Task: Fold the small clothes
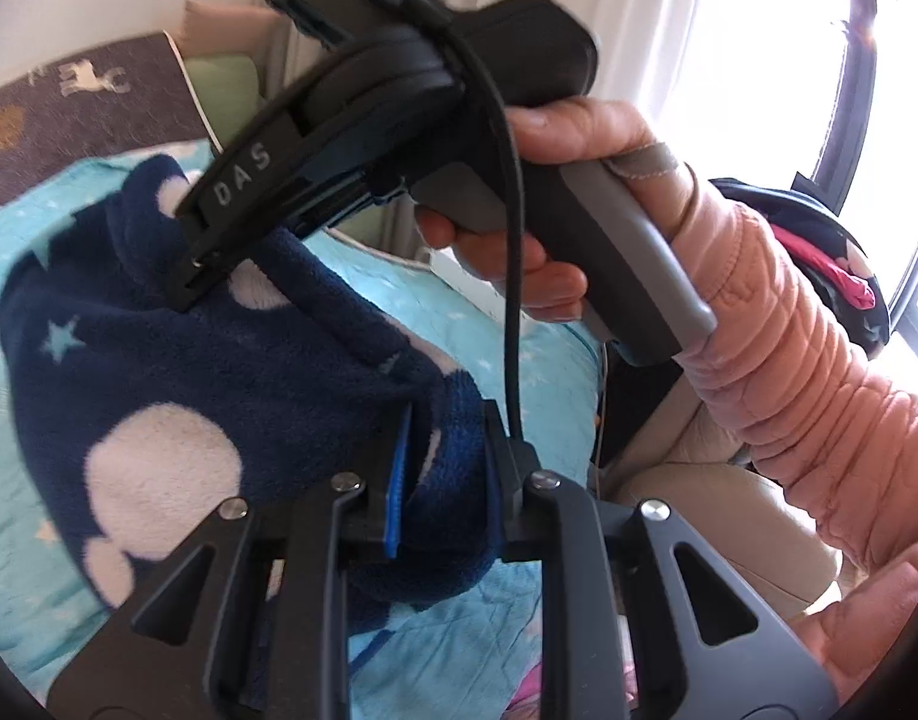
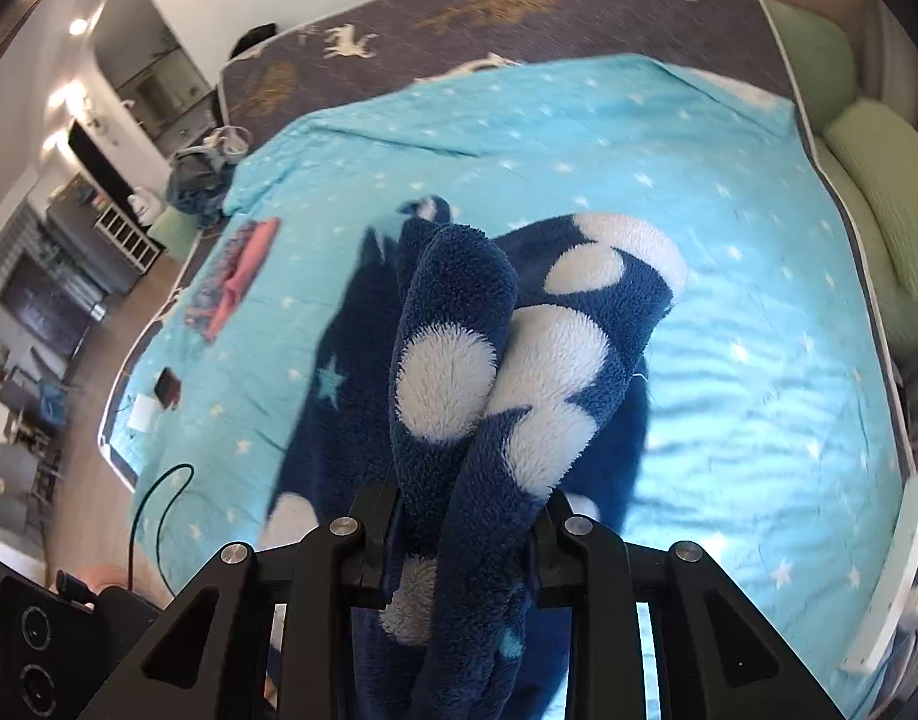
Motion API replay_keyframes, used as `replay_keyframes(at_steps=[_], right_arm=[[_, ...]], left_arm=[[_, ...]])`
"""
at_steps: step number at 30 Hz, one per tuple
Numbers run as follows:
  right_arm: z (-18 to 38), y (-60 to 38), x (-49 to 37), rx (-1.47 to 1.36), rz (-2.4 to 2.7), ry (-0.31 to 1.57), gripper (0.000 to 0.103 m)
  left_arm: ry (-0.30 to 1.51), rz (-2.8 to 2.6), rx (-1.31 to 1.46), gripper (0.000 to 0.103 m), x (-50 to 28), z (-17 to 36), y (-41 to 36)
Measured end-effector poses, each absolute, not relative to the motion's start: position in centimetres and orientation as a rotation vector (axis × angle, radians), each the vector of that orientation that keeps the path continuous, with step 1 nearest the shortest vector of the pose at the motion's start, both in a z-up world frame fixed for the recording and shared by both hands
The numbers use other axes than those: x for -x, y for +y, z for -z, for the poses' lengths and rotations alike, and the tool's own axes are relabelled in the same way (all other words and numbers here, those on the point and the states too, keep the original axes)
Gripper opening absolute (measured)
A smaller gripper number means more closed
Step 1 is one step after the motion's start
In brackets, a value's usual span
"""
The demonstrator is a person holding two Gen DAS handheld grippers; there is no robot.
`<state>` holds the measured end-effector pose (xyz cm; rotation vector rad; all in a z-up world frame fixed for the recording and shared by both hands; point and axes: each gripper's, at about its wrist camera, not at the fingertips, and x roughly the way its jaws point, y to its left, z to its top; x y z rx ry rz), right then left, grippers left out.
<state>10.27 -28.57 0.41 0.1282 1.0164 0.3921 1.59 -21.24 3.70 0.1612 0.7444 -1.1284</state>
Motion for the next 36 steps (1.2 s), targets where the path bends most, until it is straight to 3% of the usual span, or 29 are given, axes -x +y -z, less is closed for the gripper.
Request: replay_keyframes(at_steps=[7,14,16,18,19,24,28,31,34,36], right_arm=[[2.8,-30.9,-11.6,-0.211,-0.402,1.057,0.03],[5.7,-32.6,-11.5,-0.278,-0.434,1.045,0.032],[6.4,-33.1,-11.2,-0.31,-0.45,1.028,0.034],[7.0,-33.7,-11.1,-0.332,-0.455,1.023,0.036],[7.3,-34.0,-11.1,-0.345,-0.458,1.022,0.036],[7.8,-34.7,-11.0,-0.382,-0.471,1.011,0.039],[7.6,-34.4,-10.5,-0.379,-0.455,0.994,0.041],[7.2,-35.2,-9.7,-0.397,-0.397,0.99,0.045],[5.3,-36.4,-6.9,-0.368,-0.286,0.917,0.045],[3.4,-36.6,-4.3,-0.327,-0.242,0.854,0.036]], left_arm=[[0.883,1.155,-0.094,0.023,-4.3,-1.7,-22.8],[0.881,1.174,-0.152,0.025,-3.5,-2.2,-22.3],[0.805,1.167,-0.156,0.036,-3.4,-4.0,-20.9],[0.685,1.09,-0.159,0.064,-3.2,-6.3,-18.5],[0.62,1.04,-0.143,0.067,-3.4,-7.4,-17.0],[0.612,0.834,-0.102,0.068,-6.7,-7.2,-14.3],[0.757,0.757,-0.189,0.068,-7.8,-1.5,-16.1],[0.703,0.693,-0.289,0.068,-6.4,0.6,-17.4],[0.676,0.695,-0.314,0.071,-5.6,0.3,-17.6],[0.694,0.7,-0.295,0.072,-6.0,0.3,-17.4]])
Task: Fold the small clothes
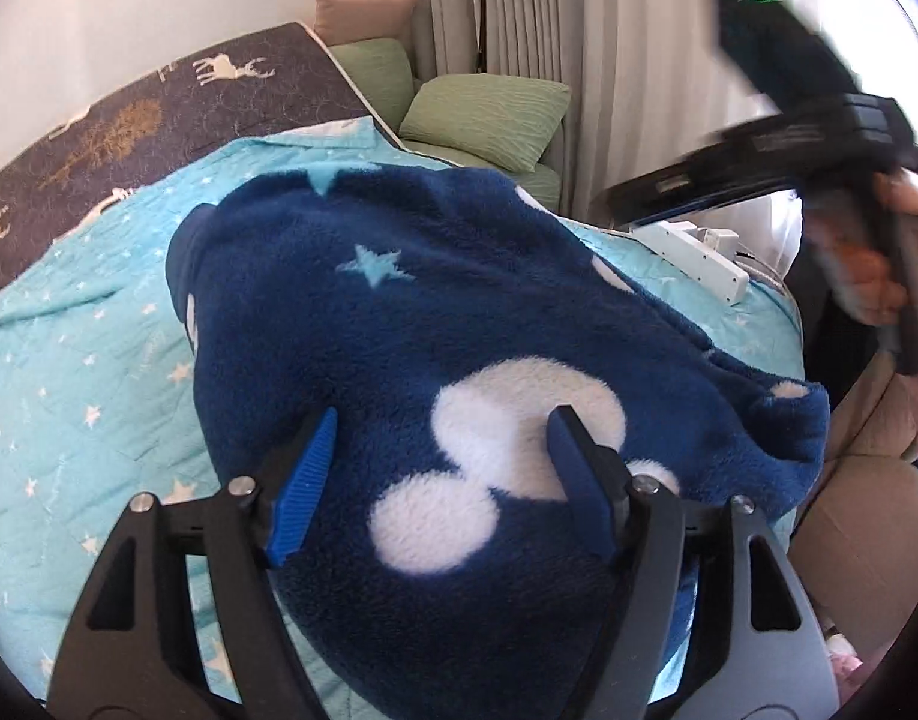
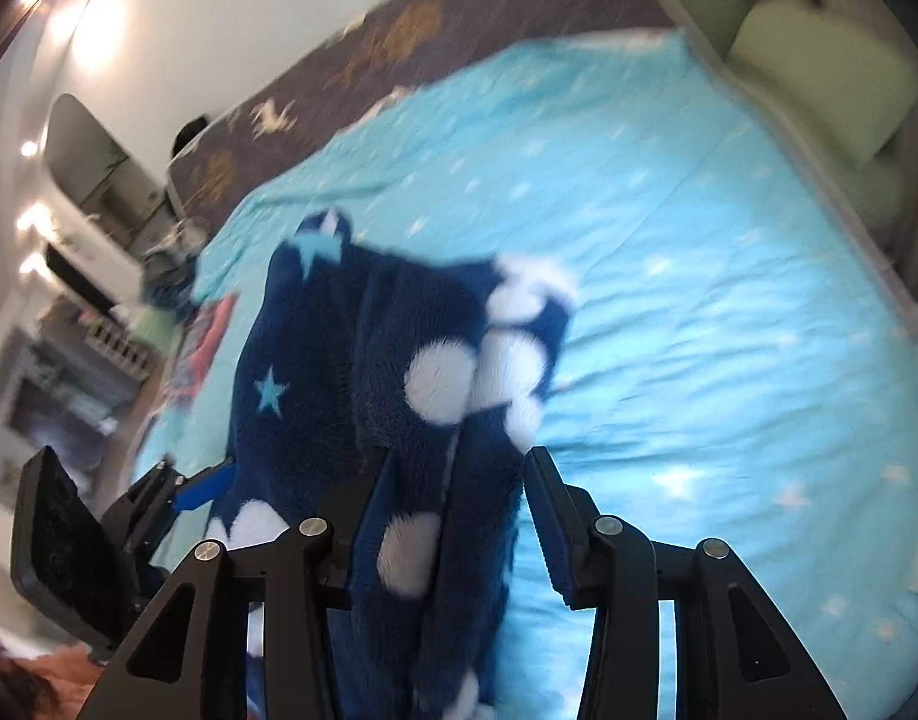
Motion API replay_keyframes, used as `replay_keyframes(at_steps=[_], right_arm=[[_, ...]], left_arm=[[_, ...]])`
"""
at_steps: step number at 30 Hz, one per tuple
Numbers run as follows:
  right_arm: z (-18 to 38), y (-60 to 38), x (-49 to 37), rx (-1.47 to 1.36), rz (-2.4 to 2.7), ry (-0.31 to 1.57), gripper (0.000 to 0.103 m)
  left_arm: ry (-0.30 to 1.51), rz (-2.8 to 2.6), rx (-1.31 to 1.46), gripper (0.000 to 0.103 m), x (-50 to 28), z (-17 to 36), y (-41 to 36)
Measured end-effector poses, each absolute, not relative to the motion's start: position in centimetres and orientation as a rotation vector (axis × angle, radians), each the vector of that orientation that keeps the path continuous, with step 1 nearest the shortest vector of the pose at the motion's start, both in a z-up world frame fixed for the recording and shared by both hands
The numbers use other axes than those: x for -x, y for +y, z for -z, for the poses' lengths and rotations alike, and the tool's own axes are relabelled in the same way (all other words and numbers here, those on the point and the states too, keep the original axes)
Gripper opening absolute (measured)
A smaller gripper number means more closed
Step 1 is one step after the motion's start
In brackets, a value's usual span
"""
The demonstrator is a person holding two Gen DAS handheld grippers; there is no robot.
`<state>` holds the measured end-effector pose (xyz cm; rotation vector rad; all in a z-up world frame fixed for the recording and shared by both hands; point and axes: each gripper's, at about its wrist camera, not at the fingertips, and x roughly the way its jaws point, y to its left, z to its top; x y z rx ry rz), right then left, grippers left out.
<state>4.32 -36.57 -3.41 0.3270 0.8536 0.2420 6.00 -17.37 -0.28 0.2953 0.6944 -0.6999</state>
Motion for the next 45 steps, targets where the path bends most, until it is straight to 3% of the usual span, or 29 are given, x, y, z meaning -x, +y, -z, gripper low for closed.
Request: replay_keyframes(at_steps=[5,11,14,26,34,40,45], right_arm=[[1.0,-33.1,2.3,-0.223,-0.394,0.762,0.032],[8.7,-28.2,2.8,-0.07,-0.319,0.975,0.031],[11.7,-28.5,2.3,-0.136,-0.278,0.987,0.031],[10.0,-27.5,2.8,-0.097,-0.237,0.964,0.033],[4.0,-28.2,4.5,-0.107,-0.224,0.746,0.033],[11.3,-25.7,0.8,-0.054,-0.208,1.003,0.034],[12.4,-25.3,0.8,-0.047,-0.199,0.978,0.036]], left_arm=[[0.707,0.705,-0.264,0.076,-6.6,0.7,-17.3],[0.726,0.732,-0.257,0.083,-6.4,1.2,-18.1],[0.708,0.718,-0.314,0.085,-5.8,1.5,-18.8],[0.709,0.69,-0.288,0.086,-5.6,1.1,-18.0],[0.68,0.728,-0.147,0.084,-4.3,-2.1,-13.4],[0.856,0.691,-0.202,0.086,-5.4,4.5,-13.8],[0.915,0.707,-0.111,0.09,-6.7,6.4,-12.8]])
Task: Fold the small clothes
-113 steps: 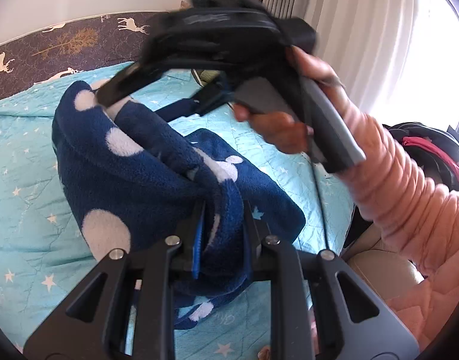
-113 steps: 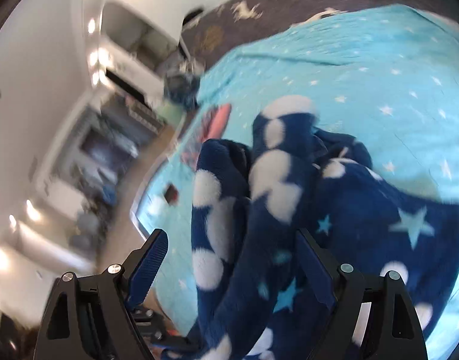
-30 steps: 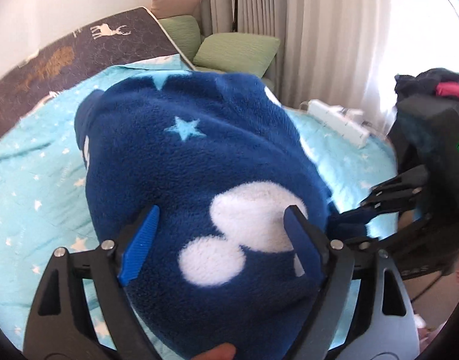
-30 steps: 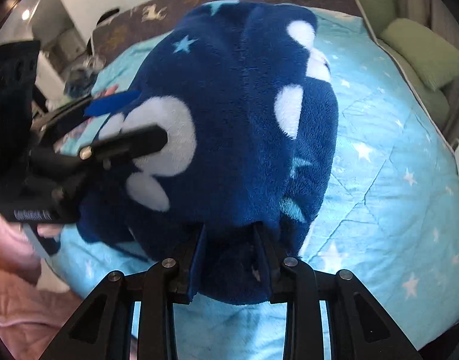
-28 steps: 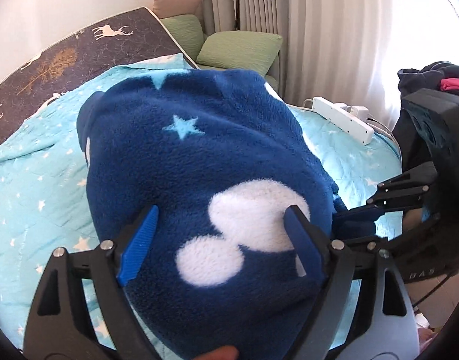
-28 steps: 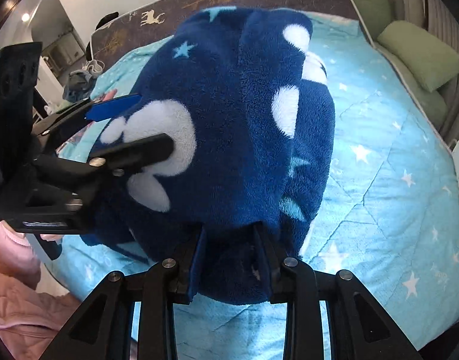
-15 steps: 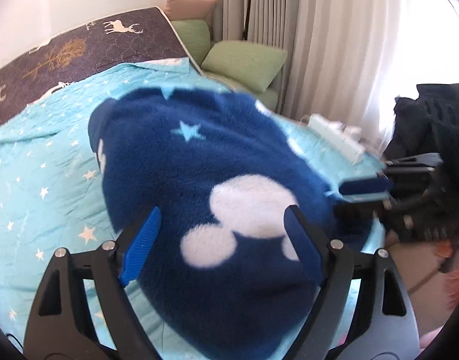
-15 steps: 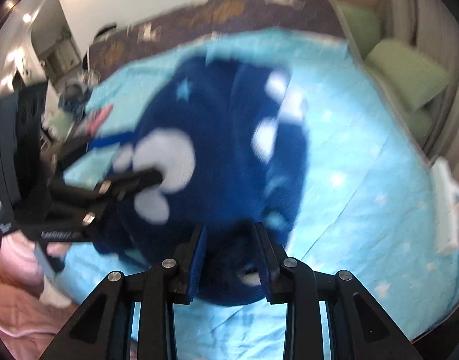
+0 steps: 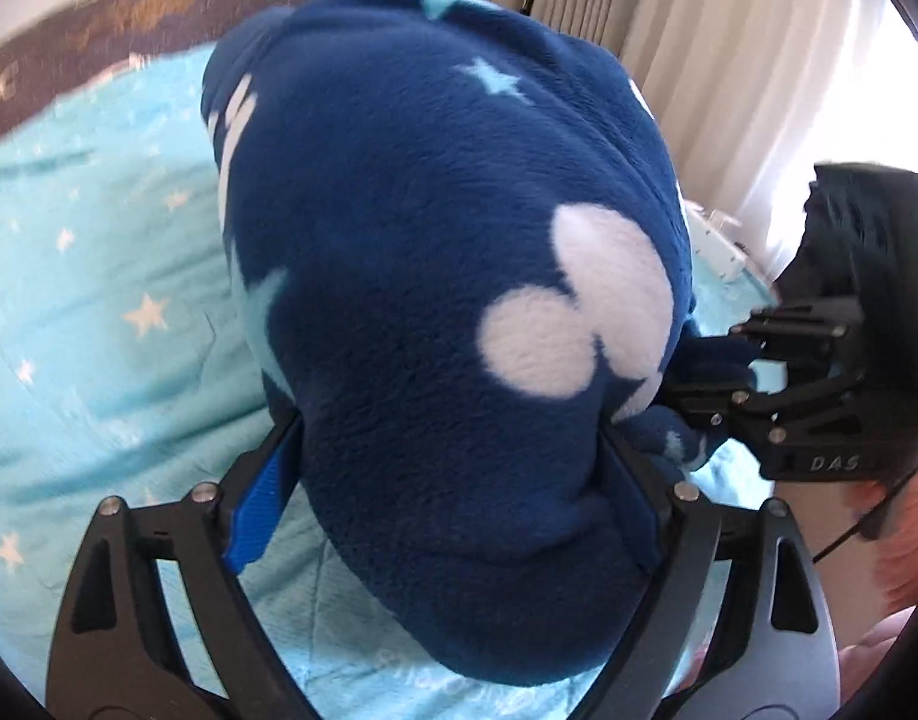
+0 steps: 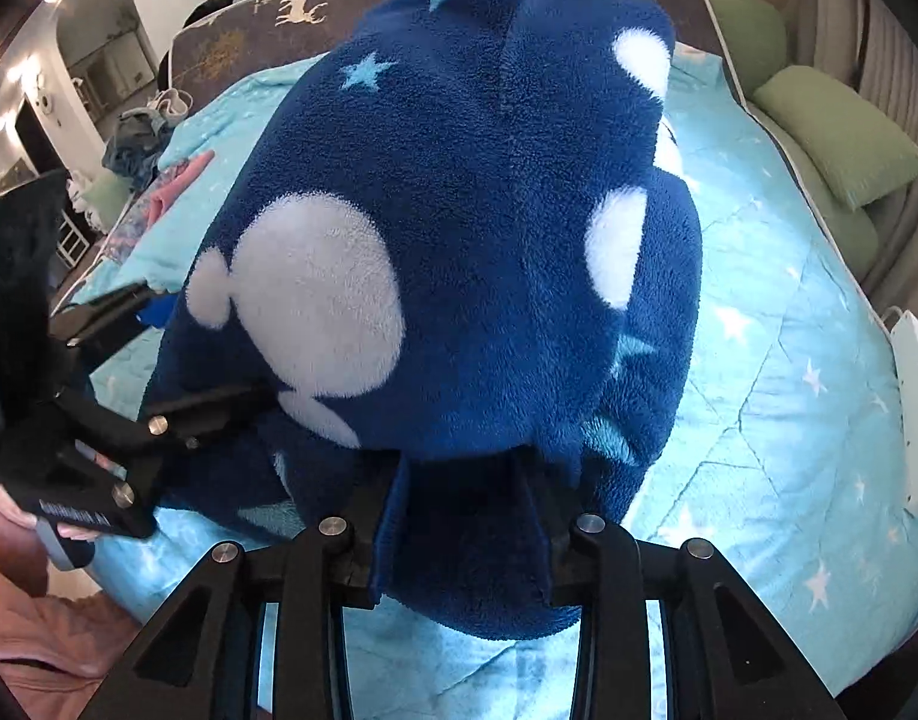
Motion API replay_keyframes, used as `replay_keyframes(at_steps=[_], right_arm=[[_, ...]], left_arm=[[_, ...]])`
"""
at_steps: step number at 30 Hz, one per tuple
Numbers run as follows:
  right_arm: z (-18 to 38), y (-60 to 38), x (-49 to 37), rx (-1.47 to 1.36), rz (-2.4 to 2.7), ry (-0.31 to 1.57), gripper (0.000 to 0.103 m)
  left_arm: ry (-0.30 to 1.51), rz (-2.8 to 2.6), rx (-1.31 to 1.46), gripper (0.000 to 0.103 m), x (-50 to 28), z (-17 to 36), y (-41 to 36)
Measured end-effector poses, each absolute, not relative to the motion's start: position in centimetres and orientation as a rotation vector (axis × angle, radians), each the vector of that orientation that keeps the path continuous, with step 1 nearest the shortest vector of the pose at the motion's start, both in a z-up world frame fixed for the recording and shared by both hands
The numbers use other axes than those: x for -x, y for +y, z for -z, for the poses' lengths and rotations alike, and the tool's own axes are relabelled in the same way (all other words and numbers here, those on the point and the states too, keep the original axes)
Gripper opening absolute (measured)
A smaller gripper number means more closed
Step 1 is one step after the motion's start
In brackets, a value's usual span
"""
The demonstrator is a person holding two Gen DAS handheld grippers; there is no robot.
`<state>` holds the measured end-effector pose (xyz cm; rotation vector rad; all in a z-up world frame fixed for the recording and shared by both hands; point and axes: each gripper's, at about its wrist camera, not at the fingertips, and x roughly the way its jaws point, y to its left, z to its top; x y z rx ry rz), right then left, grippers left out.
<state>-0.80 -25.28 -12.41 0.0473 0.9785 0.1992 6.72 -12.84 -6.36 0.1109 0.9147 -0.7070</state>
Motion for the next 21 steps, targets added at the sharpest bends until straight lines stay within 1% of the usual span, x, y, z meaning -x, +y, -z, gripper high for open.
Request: replay_keyframes(at_steps=[4,6,8,11,13,14,15,17,19,21], right_arm=[[11.9,-26.4,0.6,-0.086,-0.218,0.989,0.036],[10.5,-27.3,1.3,-0.124,-0.218,0.983,0.036],[8.6,-27.9,1.8,-0.127,-0.213,0.921,0.036],[4.7,-28.7,2.2,-0.115,-0.177,0.779,0.036],[3.2,-29.0,1.1,-0.122,-0.18,0.732,0.036],[3.1,-28.9,0.4,-0.125,-0.182,0.727,0.036],[3.2,-29.0,-0.5,-0.131,-0.183,0.728,0.036],[4.2,-29.2,-2.8,-0.175,-0.204,0.759,0.036],[5.7,-29.3,-4.6,-0.237,-0.221,0.816,0.036],[8.0,-29.9,-6.4,-0.282,-0.197,0.877,0.035]], left_arm=[[0.906,0.716,-0.098,0.09,-6.6,5.6,-12.6],[0.902,0.724,-0.062,0.086,-6.5,4.2,-12.0],[0.861,0.739,-0.037,0.083,-6.3,2.1,-11.3],[0.739,0.723,-0.021,0.083,-6.4,-1.2,-10.4],[0.694,0.732,0.005,0.077,-7.3,-2.7,-10.4],[0.693,0.735,0.014,0.071,-8.0,-3.1,-10.8],[0.703,0.741,0.023,0.066,-8.8,-3.1,-11.2],[0.749,0.75,0.048,0.059,-10.7,-2.2,-12.0],[0.817,0.751,0.048,0.059,-12.8,-0.5,-13.3],[0.851,0.731,-0.003,0.055,-14.2,2.2,-14.6]])
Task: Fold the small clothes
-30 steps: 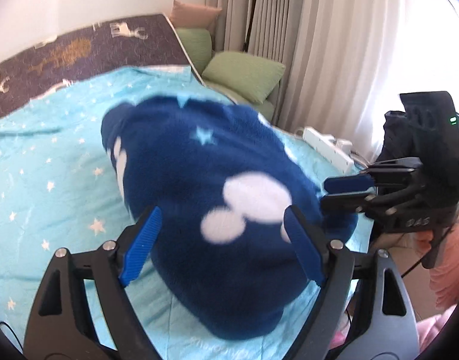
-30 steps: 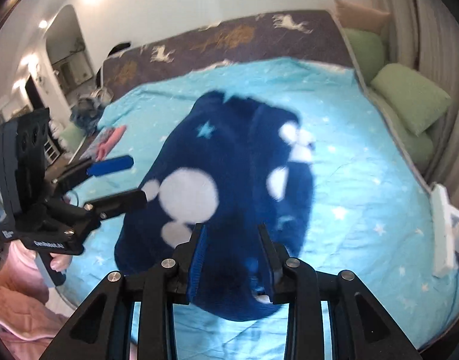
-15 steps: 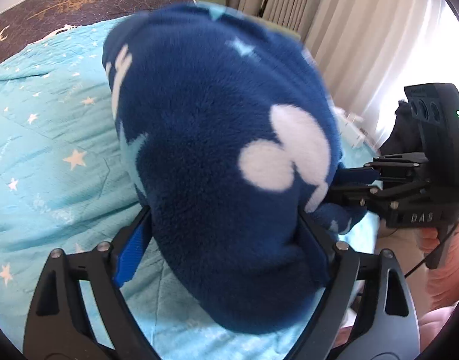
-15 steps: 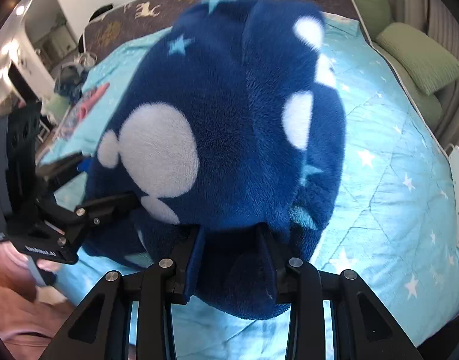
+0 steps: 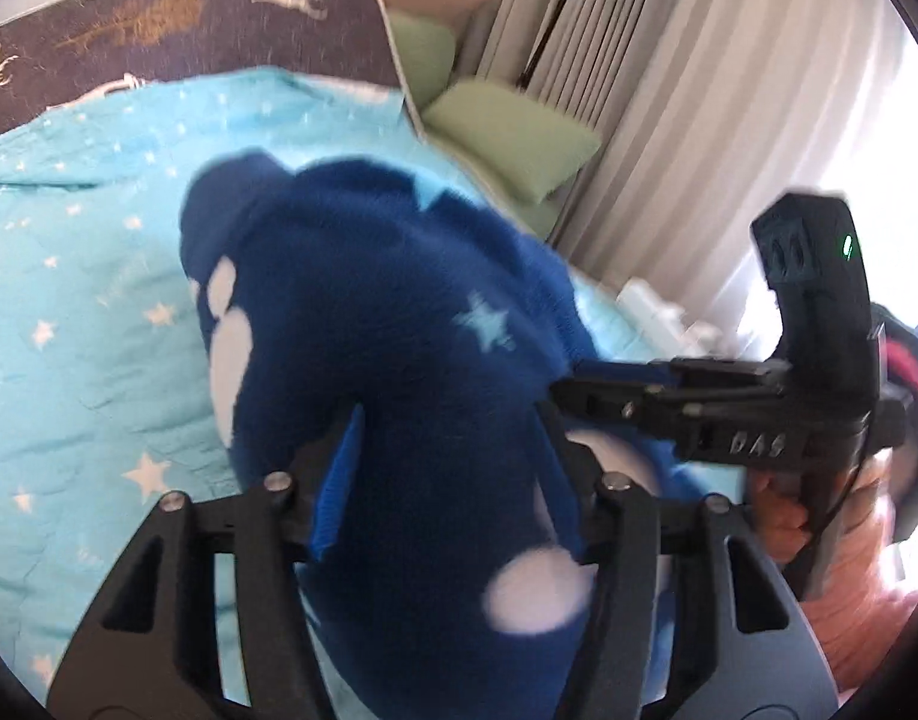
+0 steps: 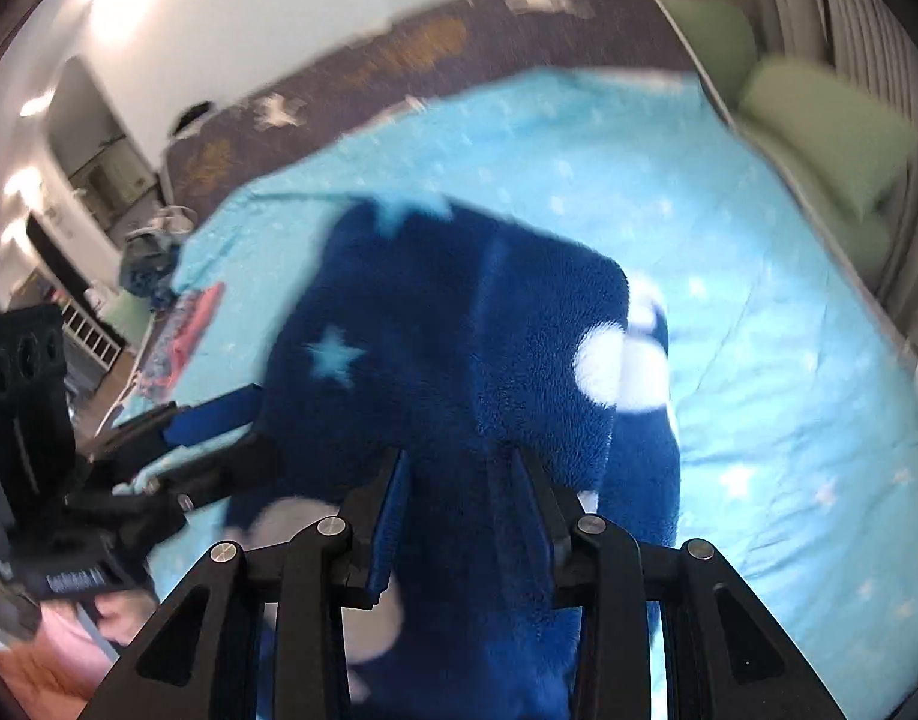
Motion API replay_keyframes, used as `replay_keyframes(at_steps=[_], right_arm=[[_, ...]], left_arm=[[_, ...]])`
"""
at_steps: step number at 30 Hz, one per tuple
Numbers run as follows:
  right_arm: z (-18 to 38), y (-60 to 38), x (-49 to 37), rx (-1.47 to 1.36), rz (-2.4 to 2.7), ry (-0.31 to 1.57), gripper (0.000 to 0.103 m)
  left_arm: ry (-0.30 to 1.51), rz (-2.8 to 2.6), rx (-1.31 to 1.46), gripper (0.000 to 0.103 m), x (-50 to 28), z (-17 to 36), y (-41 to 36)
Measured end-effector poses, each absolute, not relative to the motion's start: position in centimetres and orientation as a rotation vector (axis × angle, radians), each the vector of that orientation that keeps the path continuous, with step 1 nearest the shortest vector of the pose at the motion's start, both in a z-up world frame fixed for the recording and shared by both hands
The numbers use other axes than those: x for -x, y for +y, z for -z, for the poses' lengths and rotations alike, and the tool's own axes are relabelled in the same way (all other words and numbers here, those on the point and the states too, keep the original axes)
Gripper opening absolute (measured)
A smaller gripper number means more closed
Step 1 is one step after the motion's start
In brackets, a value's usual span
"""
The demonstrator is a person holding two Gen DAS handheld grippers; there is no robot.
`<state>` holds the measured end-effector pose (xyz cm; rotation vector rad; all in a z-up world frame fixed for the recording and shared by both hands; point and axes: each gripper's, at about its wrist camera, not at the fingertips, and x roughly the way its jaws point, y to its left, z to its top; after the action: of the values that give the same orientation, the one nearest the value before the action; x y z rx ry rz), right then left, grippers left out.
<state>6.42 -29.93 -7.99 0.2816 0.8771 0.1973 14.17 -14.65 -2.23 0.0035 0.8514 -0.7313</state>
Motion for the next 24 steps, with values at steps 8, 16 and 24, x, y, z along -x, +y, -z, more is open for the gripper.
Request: replay_keyframes(at_steps=[8,16,24], right_arm=[[11.0,-31.8,-9.6,-0.335,-0.236,0.969,0.036],[6.1,-32.3,-7.7,-0.307,-0.267,0.912,0.038],[3.4,-32.6,-13.6,-0.313,-0.287,0.889,0.038]], left_arm=[[0.834,0.759,-0.017,0.056,-14.6,3.8,-14.7],[0.802,0.787,-0.008,0.055,-13.8,-1.7,-13.5],[0.899,0.678,0.043,0.056,-21.2,-0.5,-14.5]])
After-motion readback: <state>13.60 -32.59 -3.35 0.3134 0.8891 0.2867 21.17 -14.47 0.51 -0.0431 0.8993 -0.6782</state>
